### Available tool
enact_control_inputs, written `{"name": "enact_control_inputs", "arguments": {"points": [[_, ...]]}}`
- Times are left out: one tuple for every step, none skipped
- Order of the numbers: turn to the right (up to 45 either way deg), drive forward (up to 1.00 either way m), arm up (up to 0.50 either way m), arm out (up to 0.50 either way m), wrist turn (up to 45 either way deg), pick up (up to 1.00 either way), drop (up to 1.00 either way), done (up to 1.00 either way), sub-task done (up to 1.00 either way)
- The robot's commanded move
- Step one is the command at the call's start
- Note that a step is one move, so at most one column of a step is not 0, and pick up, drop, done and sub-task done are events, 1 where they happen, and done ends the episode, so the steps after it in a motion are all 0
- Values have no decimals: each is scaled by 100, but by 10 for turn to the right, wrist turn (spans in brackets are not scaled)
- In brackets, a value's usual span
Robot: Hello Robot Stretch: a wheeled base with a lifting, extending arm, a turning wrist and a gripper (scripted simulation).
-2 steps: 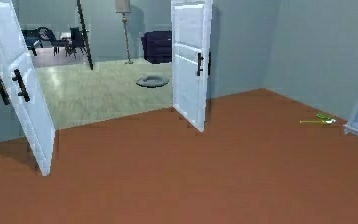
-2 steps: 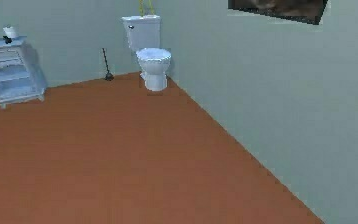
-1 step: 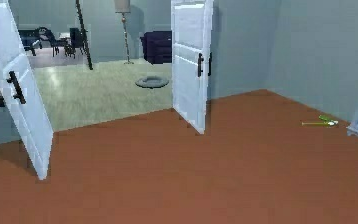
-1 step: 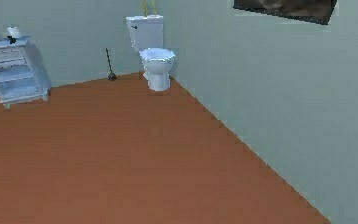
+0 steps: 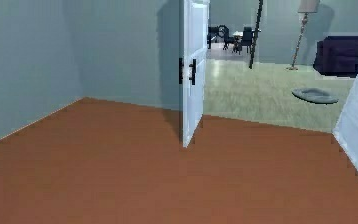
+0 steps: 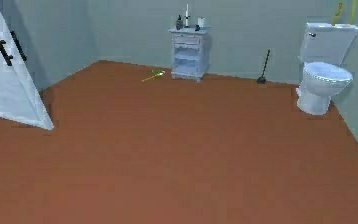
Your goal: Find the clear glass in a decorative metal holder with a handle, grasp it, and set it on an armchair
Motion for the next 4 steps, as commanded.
{"name": "enact_control_inputs", "arguments": {"points": [[-360, 0, 0, 0, 0, 0, 0, 0, 0], [0, 5, 0, 0, 0, 0, 0, 0, 0], [-450, 0, 0, 0, 0, 0, 0, 0, 0], [-90, 0, 0, 0, 0, 0, 0, 0, 0]]}}
